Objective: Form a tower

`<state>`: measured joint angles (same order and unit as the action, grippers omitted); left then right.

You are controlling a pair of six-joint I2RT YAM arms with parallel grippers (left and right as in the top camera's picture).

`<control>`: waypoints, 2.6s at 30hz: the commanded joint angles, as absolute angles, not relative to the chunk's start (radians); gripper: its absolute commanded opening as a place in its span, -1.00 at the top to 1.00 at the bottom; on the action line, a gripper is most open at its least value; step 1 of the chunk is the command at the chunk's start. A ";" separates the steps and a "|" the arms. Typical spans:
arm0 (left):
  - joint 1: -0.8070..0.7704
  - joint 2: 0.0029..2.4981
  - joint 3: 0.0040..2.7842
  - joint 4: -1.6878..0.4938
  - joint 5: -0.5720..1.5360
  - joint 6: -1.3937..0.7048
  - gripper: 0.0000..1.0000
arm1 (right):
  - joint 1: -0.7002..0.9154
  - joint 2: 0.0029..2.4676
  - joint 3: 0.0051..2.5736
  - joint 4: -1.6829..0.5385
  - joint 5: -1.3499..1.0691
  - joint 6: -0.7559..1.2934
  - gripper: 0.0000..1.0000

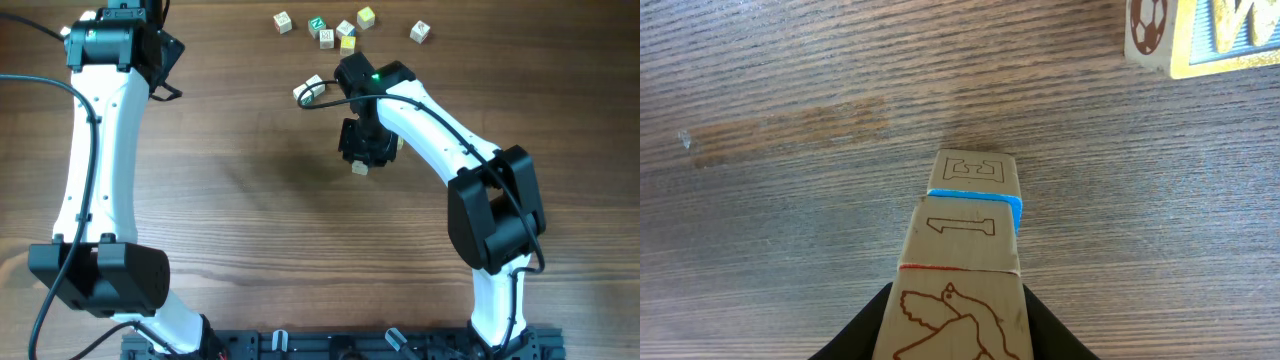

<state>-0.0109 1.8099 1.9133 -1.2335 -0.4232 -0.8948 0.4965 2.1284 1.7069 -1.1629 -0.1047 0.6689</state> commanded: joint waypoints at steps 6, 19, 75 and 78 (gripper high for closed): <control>-0.008 1.820 1.917 -1.234 -0.450 -0.882 -1.00 | 0.490 2.152 1.700 -1.168 -0.109 0.707 0.31; -0.008 1.820 1.917 -1.234 -0.450 -0.882 -1.00 | 0.489 2.152 1.700 -1.168 -0.097 0.710 0.31; -0.008 1.820 1.917 -1.234 -0.450 -0.882 -1.00 | 0.489 2.152 1.700 -1.160 -0.068 0.733 0.28; -0.008 1.820 1.917 -1.234 -0.450 -0.882 -1.00 | 0.489 2.152 1.700 -1.160 -0.068 0.732 -0.06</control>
